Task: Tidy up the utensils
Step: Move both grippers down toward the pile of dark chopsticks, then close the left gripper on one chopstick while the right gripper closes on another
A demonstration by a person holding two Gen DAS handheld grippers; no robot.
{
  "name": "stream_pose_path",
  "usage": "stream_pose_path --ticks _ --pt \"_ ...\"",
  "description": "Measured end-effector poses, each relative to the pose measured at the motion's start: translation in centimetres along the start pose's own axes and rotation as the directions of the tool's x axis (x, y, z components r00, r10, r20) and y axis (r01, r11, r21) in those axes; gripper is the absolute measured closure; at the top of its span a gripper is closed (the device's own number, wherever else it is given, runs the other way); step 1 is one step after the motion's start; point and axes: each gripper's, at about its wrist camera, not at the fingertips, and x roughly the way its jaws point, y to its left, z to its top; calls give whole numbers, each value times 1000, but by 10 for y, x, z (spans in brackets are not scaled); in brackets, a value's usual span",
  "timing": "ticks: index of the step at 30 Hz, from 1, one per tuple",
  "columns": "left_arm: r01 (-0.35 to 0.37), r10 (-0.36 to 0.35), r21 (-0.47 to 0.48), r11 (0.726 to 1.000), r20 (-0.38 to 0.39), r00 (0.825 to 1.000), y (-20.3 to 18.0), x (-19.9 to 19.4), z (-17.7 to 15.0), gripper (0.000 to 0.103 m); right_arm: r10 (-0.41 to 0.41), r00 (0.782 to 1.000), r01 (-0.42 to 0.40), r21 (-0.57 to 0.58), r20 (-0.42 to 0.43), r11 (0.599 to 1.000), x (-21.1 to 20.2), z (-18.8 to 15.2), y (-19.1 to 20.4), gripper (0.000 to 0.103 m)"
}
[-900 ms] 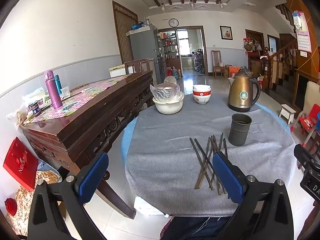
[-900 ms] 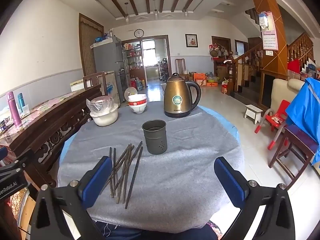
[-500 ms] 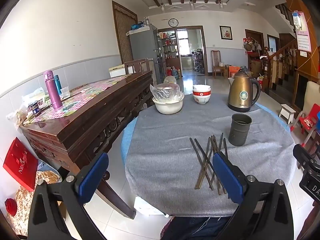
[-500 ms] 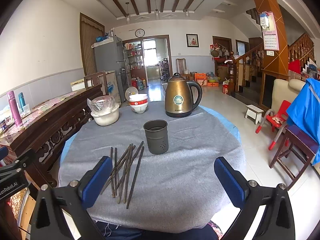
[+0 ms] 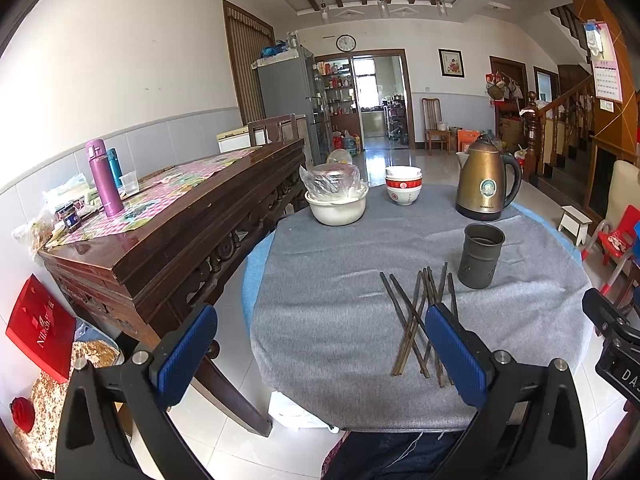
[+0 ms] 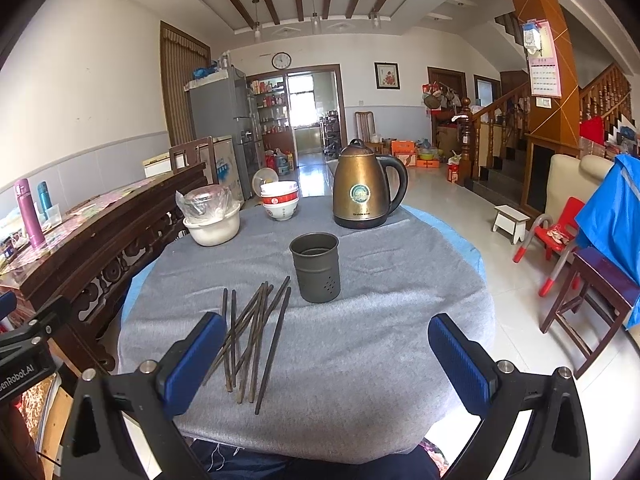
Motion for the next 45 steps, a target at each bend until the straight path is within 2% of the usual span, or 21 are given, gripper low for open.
stream_pose_path --ticks 2,5,7,8,9,10,11,12,13,15,18,20,23,25,27,31,35,39,43,45 --pt "8 -8 3 1000 -12 1000 -1 5 -1 0 28 998 -27 11 -50 1000 9 3 -2 0" --pt "50 -50 -2 999 -87 995 0 30 1 0 69 992 -67 24 -101 997 36 5 -6 0" --pt "106 -109 -30 994 -167 980 2 54 2 0 124 973 -115 59 -194 992 65 6 -13 3" --pt "129 -137 -52 990 -201 970 4 66 4 0 141 972 -131 64 -188 989 76 8 -14 5" --pt "134 -146 -67 989 -220 965 4 74 4 0 181 962 -162 104 -204 981 87 9 -16 13" --pt "140 -161 -98 985 -260 952 7 91 5 0 211 947 -183 132 -241 974 105 9 -20 24" --pt "147 -173 -113 983 -279 945 7 100 5 0 212 938 -179 138 -275 974 115 9 -21 31" --pt "154 -190 -138 978 -311 931 9 116 6 0 225 935 -190 148 -275 971 124 10 -20 46" --pt "154 -195 -148 977 -324 926 9 122 6 0 232 924 -192 155 -303 969 138 11 -20 56" --pt "165 -217 -169 972 -359 908 8 144 7 2 248 903 -197 175 -350 965 155 11 -20 63" --pt "196 -256 -183 963 -403 879 4 168 10 15 268 885 -209 190 -381 959 179 14 -13 64" --pt "219 -288 -202 954 -435 853 0 189 11 29 267 878 -207 189 -397 960 194 14 -8 65" --pt "252 -344 -247 936 -482 805 -5 222 13 45 272 867 -211 187 -418 959 220 14 0 66" --pt "258 -356 -255 932 -497 792 -10 241 15 51 269 857 -206 186 -439 961 238 13 4 67" --pt "257 -356 -256 932 -512 782 -15 255 16 53 266 849 -198 191 -456 961 255 14 8 67" --pt "262 -377 -278 924 -550 745 -25 290 15 53 238 849 -185 157 -471 970 274 15 16 66" --pt "249 -393 -314 916 -580 714 -29 317 11 53 233 834 -176 158 -501 972 289 12 22 66" --pt "245 -401 -328 913 -598 694 -34 340 13 53 215 832 -164 144 -511 976 300 10 27 66" --pt "239 -411 -344 908 -623 665 -39 362 13 53 201 827 -136 160 -526 978 313 9 28 66" --pt "237 -412 -346 908 -630 658 -41 366 13 53 185 827 -120 155 -530 981 318 9 31 66"
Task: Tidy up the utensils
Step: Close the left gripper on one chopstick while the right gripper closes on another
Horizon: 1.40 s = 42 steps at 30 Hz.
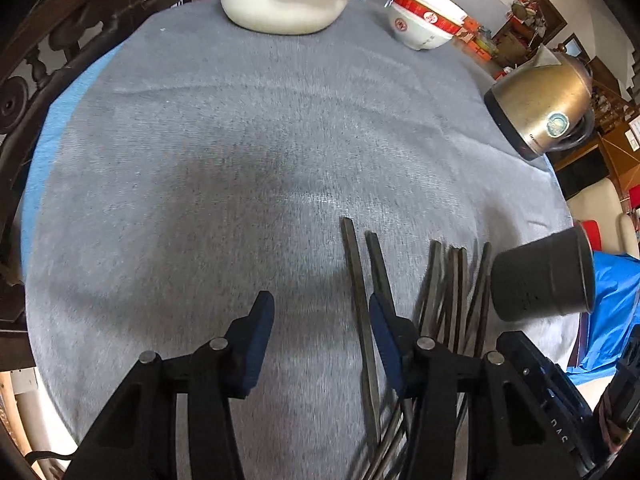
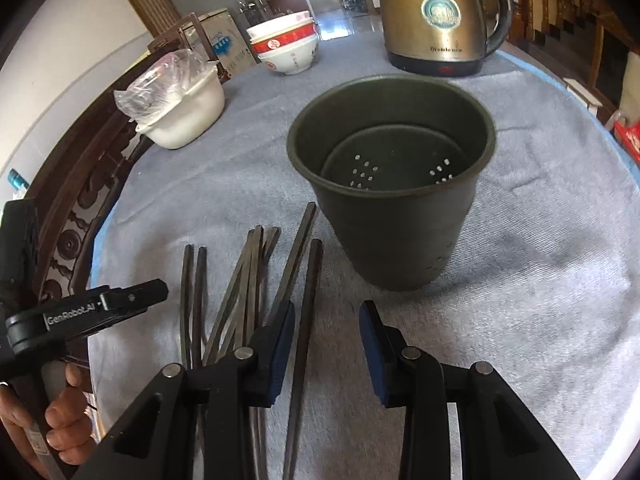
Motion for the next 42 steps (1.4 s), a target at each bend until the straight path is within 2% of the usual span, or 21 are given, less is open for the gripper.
stream_pose_path --ticks 6,9,12,14,15,16,18,22,27,31,33,35,37,42 --pt "-2 2 12 1000 -30 1000 -2 9 9 53 -62 998 62 -2 -12 998 16 3 10 65" --pt "-8 9 18 1000 -35 999 -5 14 12 56 -102 995 102 -11 -6 995 21 7 15 65" --pt "-6 8 29 1000 -44 999 -11 17 17 60 -109 994 109 0 -11 994 25 9 16 65" --pt "-14 15 31 999 -39 999 -13 18 19 60 -119 993 119 -6 -16 993 28 9 17 66" --pt "-17 18 35 999 -36 999 -14 20 19 61 -121 992 121 -15 -17 993 30 10 19 71" --pt "-26 27 40 999 -30 999 -16 21 20 62 -115 993 114 -18 -21 993 31 10 20 80" --pt "-32 34 42 999 -27 999 -18 22 23 72 -102 995 102 -26 -20 994 31 7 21 88" --pt "4 -2 48 999 -46 999 -27 32 28 94 -64 998 65 -51 21 997 23 5 25 93" --pt "25 -25 52 998 -7 1000 -28 26 25 96 11 996 -4 -80 87 997 0 3 25 94" --pt "31 -34 63 998 53 998 -24 -1 15 96 89 988 -79 -86 124 993 -19 2 18 94" --pt "35 -42 82 996 83 996 -24 -14 10 96 107 985 -95 -92 138 991 -28 -3 16 94" --pt "2 -12 97 995 103 995 -22 -23 7 96 96 988 -86 -88 119 992 -33 -5 12 94" --pt "7 -14 75 997 88 996 -15 -21 8 97 111 989 -104 -69 98 992 -30 -3 9 92" --pt "13 -13 30 999 23 1000 4 -6 8 97 76 997 -74 -66 32 995 -13 -2 8 89"
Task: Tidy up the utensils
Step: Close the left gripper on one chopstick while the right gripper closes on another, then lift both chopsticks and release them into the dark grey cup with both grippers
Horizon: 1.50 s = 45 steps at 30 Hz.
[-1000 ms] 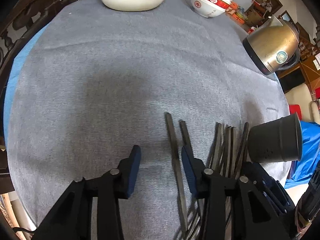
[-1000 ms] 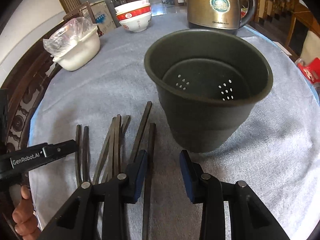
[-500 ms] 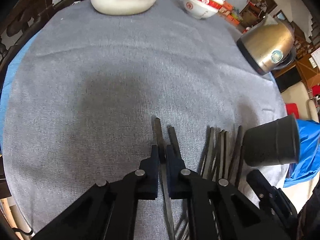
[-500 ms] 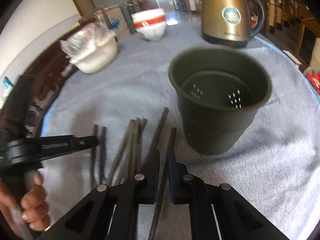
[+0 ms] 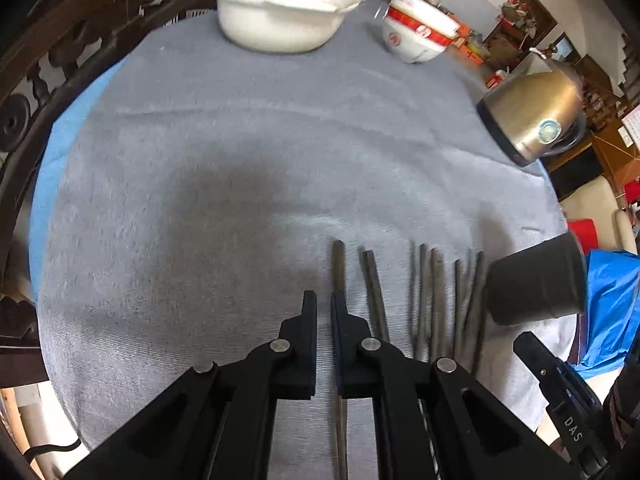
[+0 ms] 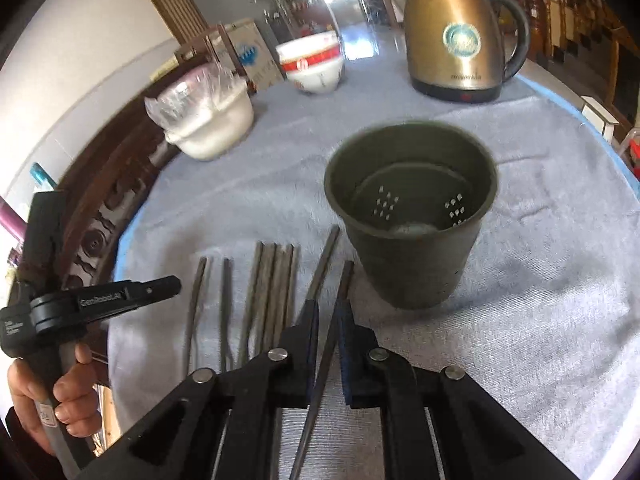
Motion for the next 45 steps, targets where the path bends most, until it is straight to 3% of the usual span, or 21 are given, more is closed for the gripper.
stream_pose_path --ticks 6,10,15,18,21,23,27,32,36,39,45 --pt "24 -24 -3 1000 -16 1000 8 1 4 92 -65 997 66 26 -49 997 23 6 -2 89" --pt "44 -44 2 999 -38 998 1 10 10 74 -110 990 112 23 -91 993 40 9 3 89" --pt "27 -27 8 1000 -64 998 -3 26 15 73 -134 984 138 33 -114 990 53 14 2 85" --pt "17 -16 15 1000 -62 998 -8 35 21 73 -129 986 135 51 -109 990 56 18 0 85" --pt "20 -19 9 1000 -58 998 -11 38 24 73 -146 984 150 30 -103 988 58 21 1 92" --pt "0 1 21 1000 -52 999 -13 41 25 95 -134 986 138 36 -98 990 57 21 1 93" --pt "-9 10 34 999 -18 1000 -16 40 22 96 -72 995 75 42 -66 996 41 19 -3 95" --pt "19 -22 43 999 77 997 -16 -2 9 97 22 999 -23 12 34 1000 -1 16 -1 95" --pt "37 -50 77 996 180 982 -27 -54 -6 97 92 986 -87 -38 142 995 -45 9 3 95" --pt "31 -58 102 994 276 960 -41 -93 -18 97 133 967 -126 -48 216 991 -71 3 4 95" --pt "36 -86 127 991 417 905 -60 -164 -35 97 191 903 -182 -61 385 981 -129 -4 3 95"
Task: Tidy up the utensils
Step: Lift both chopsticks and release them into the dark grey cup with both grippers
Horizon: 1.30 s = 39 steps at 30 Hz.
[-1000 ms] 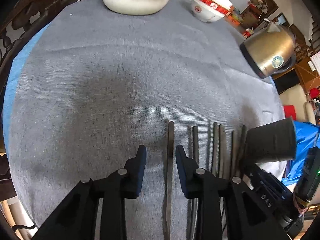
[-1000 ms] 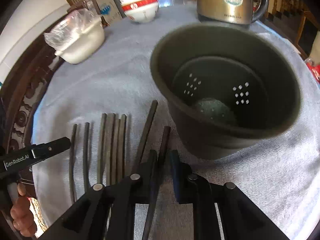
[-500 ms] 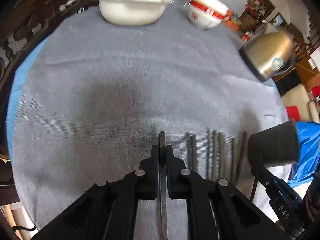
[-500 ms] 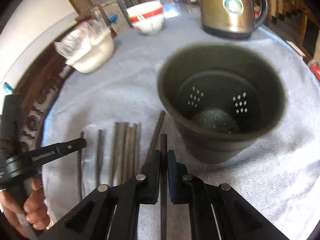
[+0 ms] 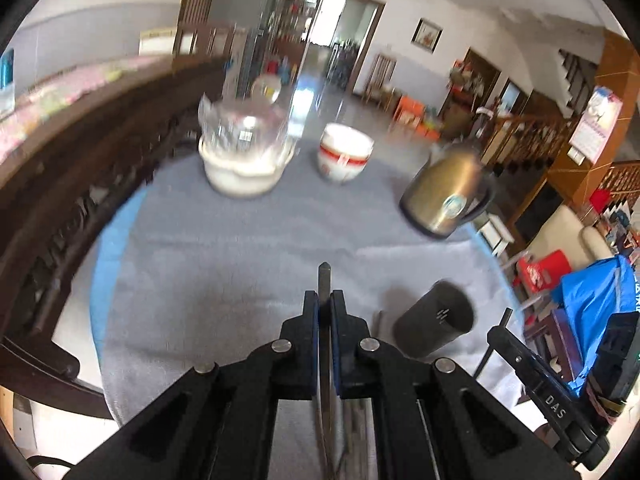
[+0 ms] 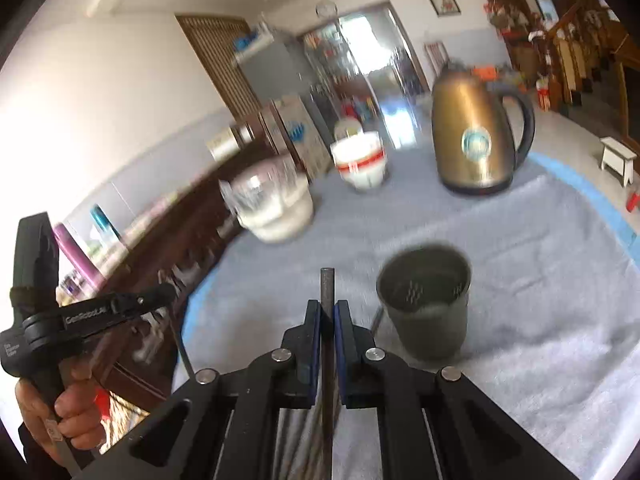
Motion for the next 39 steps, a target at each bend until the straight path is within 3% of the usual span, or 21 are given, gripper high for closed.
stream_pose_path --ticks 5,9,12,13,15,18,20,22,25,29,34,35,36,37,38,39 --pt "31 -35 31 999 121 992 -34 -37 22 97 1 985 0 -5 171 1000 -39 30 7 95" --pt "52 -61 46 998 231 971 -65 -51 44 97 -60 938 76 -33 342 997 -70 59 6 95" --pt "71 -86 62 996 309 947 -94 -46 61 97 -121 889 160 -53 442 986 -80 78 2 95" --pt "68 -88 67 995 359 929 -107 -44 68 97 -141 867 187 -50 478 981 -82 85 0 95" --pt "78 -102 74 994 411 906 -121 -39 74 97 -163 843 213 -41 512 976 -83 94 -5 95" --pt "60 -88 74 995 470 878 -144 -21 82 97 -192 823 246 -31 534 969 -76 100 -11 95" --pt "4 -43 77 997 504 863 -157 0 82 97 -213 828 259 -18 518 966 -63 101 -18 95" --pt "-5 -28 65 998 486 873 -162 24 82 97 -223 851 251 4 476 968 -47 100 -30 95" --pt "-32 11 47 998 394 919 -160 75 72 97 -227 880 238 27 417 971 -34 95 -41 95" --pt "-58 47 29 998 282 958 -146 111 55 97 -193 919 185 57 344 981 -30 89 -57 95" --pt "-52 44 47 998 170 985 -132 115 33 94 -121 962 83 159 247 984 -29 75 -83 87" --pt "-52 42 59 997 161 986 -129 113 30 87 -99 967 57 180 236 982 -29 73 -88 83" --pt "-49 37 77 996 153 988 -124 110 27 81 -89 969 43 197 230 980 -34 66 -92 67" --pt "-40 26 89 995 147 989 -119 105 23 67 -78 969 27 215 234 976 -40 62 -95 43" --pt "-34 20 94 995 149 989 -116 99 20 60 -73 964 14 224 254 974 -49 57 -98 33" --pt "-37 21 99 994 158 987 -111 91 16 60 -75 953 5 233 294 972 -61 51 -101 31"
